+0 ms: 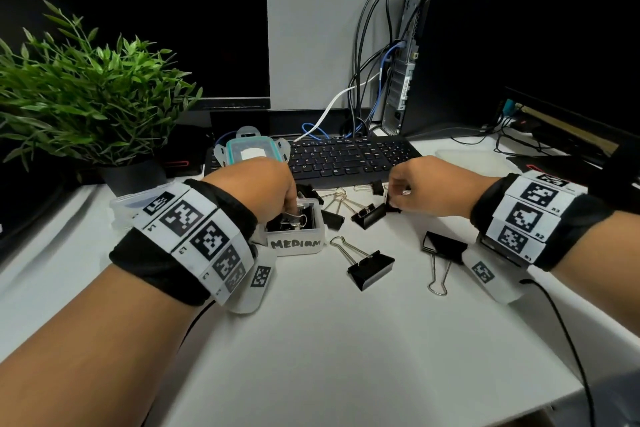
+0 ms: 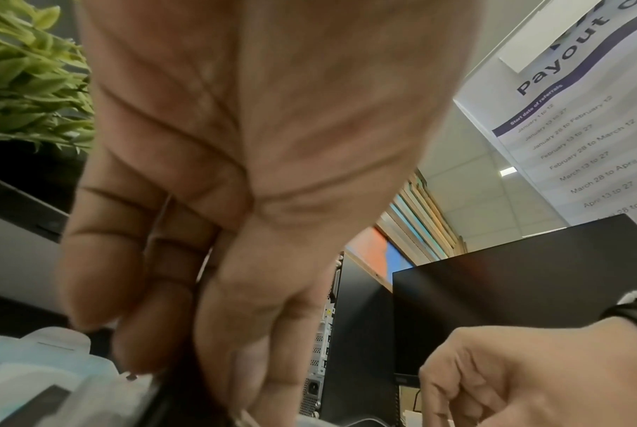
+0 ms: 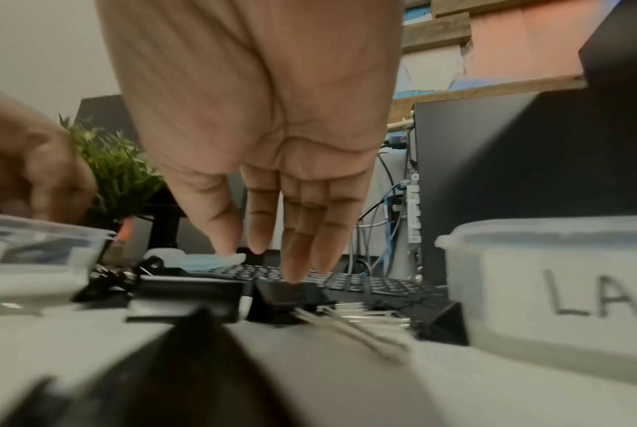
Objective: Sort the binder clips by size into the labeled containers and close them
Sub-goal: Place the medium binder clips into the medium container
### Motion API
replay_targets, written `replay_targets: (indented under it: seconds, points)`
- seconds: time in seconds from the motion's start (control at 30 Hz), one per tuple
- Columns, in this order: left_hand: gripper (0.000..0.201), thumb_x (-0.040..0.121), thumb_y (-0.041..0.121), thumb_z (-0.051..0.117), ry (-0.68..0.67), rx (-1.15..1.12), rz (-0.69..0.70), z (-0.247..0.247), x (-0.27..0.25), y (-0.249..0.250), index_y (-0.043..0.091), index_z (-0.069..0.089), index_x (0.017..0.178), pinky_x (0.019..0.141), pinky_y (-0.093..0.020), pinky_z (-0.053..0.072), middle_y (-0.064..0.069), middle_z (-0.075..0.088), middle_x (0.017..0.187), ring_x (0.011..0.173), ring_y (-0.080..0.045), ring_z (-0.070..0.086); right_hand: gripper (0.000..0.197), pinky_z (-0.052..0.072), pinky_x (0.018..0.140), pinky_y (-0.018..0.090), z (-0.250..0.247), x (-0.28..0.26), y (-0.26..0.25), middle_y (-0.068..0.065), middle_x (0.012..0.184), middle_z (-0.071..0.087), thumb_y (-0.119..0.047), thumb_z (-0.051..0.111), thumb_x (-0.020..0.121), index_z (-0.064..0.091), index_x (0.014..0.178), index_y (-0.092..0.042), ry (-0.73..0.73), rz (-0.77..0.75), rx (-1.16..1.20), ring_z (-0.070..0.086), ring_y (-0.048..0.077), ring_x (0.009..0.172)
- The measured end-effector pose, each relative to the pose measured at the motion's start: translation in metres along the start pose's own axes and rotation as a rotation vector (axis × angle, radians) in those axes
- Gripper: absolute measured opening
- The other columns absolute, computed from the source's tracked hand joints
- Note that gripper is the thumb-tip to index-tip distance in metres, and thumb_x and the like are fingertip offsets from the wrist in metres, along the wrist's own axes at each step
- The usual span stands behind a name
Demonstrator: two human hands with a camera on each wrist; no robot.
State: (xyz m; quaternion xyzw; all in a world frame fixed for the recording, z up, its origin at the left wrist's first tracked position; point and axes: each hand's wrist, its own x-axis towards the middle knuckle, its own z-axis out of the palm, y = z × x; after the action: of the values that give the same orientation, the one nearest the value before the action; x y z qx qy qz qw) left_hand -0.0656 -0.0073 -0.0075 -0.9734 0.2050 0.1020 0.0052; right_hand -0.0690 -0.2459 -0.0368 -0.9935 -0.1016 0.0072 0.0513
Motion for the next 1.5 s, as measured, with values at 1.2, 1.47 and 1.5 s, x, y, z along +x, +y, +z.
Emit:
replay_targets:
  seconds: [1.2,1.47,1.5]
  points:
    - [0.027,0.087,0.005,0.053,0.036,-0.062,0.008,0.006,0.001,-0.007,0.021,0.074,0.092,0.08,-0.025,0.05,0.009,0.067,0.085,0.086,-0.009,0.059,0.027,0.041,0.079,0.027,0.016,0.046,0.002,0.007,0.111,0.062,-0.02,0.052,0.093,0.056,0.118,-0.014,-0.184,0.023,-0.2,0.056,0.024,0.099]
    - [0.021,0.087,0.003,0.055,-0.032,-0.128,-0.007,0.002,0.003,-0.002,0.009,0.071,0.099,0.062,-0.014,0.044,0.002,0.069,0.086,0.083,-0.012,0.064,0.008,0.04,0.069,0.027,0.015,0.042,-0.005,0.005,0.095,0.061,-0.013,0.053,0.092,0.059,0.098,-0.015,-0.124,-0.029,-0.208,0.057,0.023,0.089]
    - [0.02,0.087,0.004,0.055,-0.015,-0.12,-0.002,0.002,0.002,-0.002,0.01,0.072,0.097,0.058,-0.013,0.042,0.003,0.067,0.083,0.079,-0.011,0.061,0.008,0.04,0.069,0.028,0.014,0.041,-0.007,0.005,0.092,0.061,-0.013,0.053,0.092,0.059,0.097,-0.015,-0.097,-0.037,-0.198,0.057,0.023,0.087]
